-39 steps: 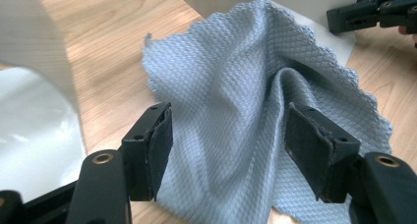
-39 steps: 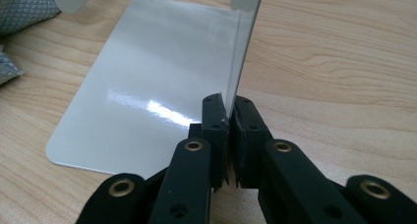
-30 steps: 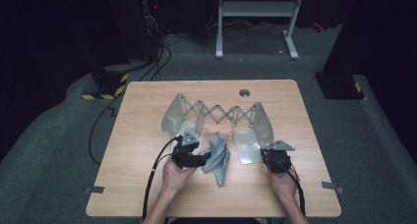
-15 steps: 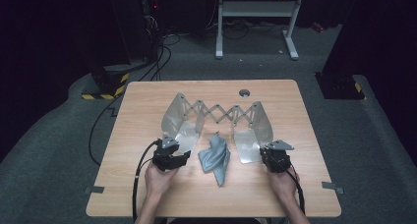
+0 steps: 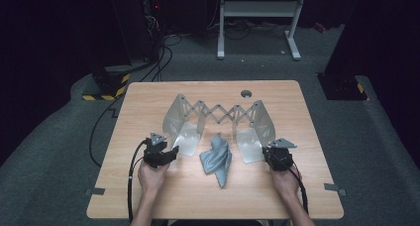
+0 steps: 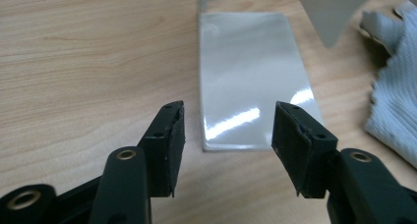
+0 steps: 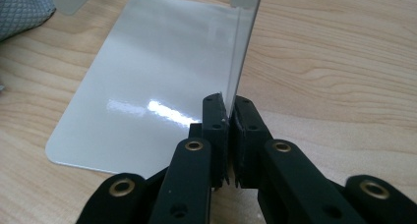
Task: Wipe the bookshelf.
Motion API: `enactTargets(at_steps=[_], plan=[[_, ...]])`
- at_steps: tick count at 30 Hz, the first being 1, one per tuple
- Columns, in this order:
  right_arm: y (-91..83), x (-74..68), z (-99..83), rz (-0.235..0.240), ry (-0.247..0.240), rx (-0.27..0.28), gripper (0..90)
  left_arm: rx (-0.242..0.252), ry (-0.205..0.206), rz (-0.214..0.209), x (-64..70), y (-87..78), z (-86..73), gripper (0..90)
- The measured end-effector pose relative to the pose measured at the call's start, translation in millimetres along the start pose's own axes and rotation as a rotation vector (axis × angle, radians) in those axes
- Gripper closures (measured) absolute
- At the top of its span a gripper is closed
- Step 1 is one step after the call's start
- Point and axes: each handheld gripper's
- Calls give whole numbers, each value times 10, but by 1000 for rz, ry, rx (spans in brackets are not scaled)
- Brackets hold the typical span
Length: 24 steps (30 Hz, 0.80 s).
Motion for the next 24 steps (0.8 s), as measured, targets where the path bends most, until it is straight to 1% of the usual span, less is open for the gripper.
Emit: enactTargets(at_steps=[1, 2, 3, 5, 9, 11, 12, 15, 16, 17, 20, 21, 23, 24], plan=[[5, 8, 7, 0, 3, 0, 864, -2, -12, -4, -20, 37, 4, 495], [7, 20, 11, 0, 2, 0, 865, -2, -12, -4, -20, 37, 4, 509], [12, 31, 16, 0, 4, 1, 866, -12, -19, -2, -46, 113, -4, 525], [20, 42, 26, 0, 10, 1, 868, -20, -12, 1, -53, 163, -14, 538], [28, 61, 36, 0, 12, 2, 869, -13, -4, 13, -51, 205, -23, 578], [28, 61, 37, 0, 12, 2, 869, -14, -21, 13, -65, 236, -23, 606], [28, 62, 36, 0, 12, 3, 869, -9, -40, 9, -72, 259, -20, 617], [28, 61, 36, 0, 12, 2, 869, -3, -45, 0, -64, 277, -20, 665], [28, 61, 36, 0, 12, 2, 869, 0, -41, -3, -58, 283, -22, 665], [28, 58, 36, -2, 10, 2, 868, 6, -36, -4, -44, 290, -25, 700], [31, 46, 36, -10, 2, 0, 866, 13, -33, -8, -34, 292, -25, 762], [31, 46, 36, -10, 2, 0, 866, 17, -30, 1, -26, 290, -22, 762], [31, 41, 34, -11, 2, 0, 863, 15, -27, 4, -11, 286, -18, 811], [31, 33, 33, -14, -4, -1, 858, 6, -8, 18, 8, 278, -2, 835]])
Point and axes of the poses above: each handheld gripper's, and its own axes: y roughly forward along the jaws, z roughly out of its top, x roughly to its right, and after that the axes turned 15 degrees about z, right-handed
